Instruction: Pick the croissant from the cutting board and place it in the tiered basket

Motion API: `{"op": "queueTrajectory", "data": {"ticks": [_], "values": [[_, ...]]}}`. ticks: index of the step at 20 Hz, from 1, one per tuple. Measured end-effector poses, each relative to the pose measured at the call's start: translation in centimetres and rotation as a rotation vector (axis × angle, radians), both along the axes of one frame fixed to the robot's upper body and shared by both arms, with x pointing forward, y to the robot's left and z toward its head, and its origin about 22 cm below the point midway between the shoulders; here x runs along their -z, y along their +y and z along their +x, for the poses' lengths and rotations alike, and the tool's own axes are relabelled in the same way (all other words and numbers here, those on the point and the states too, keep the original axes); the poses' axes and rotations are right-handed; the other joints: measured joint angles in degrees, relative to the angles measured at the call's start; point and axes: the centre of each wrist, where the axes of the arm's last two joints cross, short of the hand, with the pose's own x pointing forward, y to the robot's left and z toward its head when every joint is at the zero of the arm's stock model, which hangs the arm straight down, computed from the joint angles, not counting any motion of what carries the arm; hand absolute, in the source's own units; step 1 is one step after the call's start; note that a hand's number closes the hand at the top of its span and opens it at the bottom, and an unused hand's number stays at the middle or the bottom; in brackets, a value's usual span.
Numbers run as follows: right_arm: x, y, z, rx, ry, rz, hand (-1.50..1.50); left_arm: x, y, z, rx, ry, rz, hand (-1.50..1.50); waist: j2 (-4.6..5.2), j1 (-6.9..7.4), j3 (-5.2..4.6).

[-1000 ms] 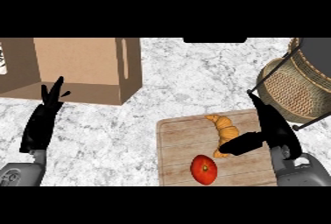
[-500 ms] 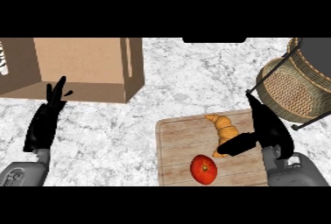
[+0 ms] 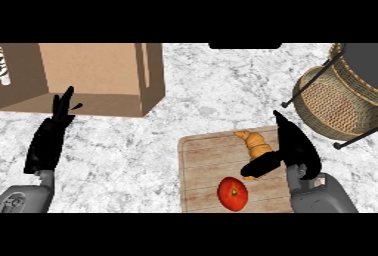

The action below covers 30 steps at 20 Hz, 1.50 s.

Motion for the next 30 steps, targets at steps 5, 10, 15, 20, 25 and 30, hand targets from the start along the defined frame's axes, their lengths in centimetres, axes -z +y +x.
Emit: {"op": "queueTrajectory", "data": {"ticks": [5, 10, 15, 20, 25, 30], "values": [[0.8, 0.2, 0.6, 0.022, 0.023, 0.002, -1.5, 0.1, 0.3, -0.5, 0.002, 0.001, -0.001, 0.0, 0.04, 0.11, 0.01], [1.7, 0.4, 0.6, 0.015, 0.043, 0.009, -1.5, 0.2, 0.2, -0.1, 0.012, 0.012, -0.008, 0.0, 0.05, -0.14, 0.04], [2.7, 1.1, 0.9, 0.009, 0.067, 0.024, -1.5, 0.6, -0.3, 0.1, 0.01, 0.003, -0.008, 0.0, 0.09, -0.06, 0.04], [4.4, 1.5, 1.2, 0.021, 0.109, 0.047, -1.5, 0.4, -0.4, 0.1, 0.008, 0.008, -0.007, 0.0, 0.11, 0.02, 0.04], [5.0, 0.9, 2.0, -0.008, 0.138, 0.062, 1.5, 0.5, 0.1, 0.2, 0.017, 0.016, -0.008, 0.0, -0.23, -0.09, -0.4], [5.3, 1.3, 2.6, -0.083, 0.139, -0.037, 1.5, 0.1, -0.4, 0.4, 0.012, 0.017, -0.015, 0.0, -0.37, -0.05, -0.6]]}}
